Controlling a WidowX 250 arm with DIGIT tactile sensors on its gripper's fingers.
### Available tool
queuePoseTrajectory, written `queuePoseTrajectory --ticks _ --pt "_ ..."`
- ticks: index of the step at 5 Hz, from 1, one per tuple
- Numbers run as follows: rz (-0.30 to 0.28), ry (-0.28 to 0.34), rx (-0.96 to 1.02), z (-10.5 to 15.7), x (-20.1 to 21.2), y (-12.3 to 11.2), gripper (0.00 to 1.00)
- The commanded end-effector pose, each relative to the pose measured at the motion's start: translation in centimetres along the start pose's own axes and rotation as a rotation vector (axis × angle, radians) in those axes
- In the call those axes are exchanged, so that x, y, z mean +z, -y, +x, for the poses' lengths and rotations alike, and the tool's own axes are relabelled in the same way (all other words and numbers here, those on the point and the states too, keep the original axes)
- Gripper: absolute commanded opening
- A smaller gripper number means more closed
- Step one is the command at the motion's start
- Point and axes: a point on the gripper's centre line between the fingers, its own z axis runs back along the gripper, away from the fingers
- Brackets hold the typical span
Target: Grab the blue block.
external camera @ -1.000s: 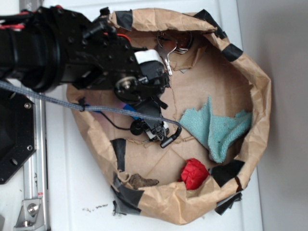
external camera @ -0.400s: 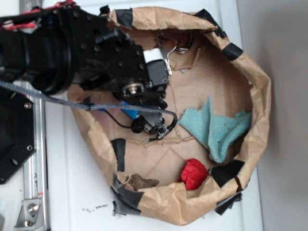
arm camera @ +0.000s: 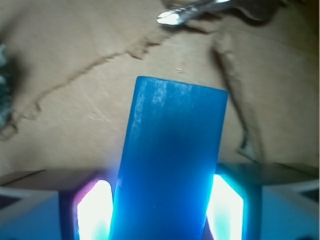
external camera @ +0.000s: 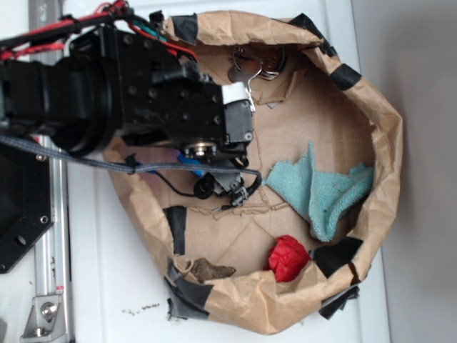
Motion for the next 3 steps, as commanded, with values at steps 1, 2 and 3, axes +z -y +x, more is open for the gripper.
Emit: queuePoseTrajectory --ticks 1,2,3 --pt "-0.037 0.163 -0.273 1.2 11.0 1.4 0.0" --pt "-0.053 0.202 -0.336 0.9 16.1 1.8 0.0" --pt "-0.055 0.166 -0.347 1.2 17.1 2.0 0.0"
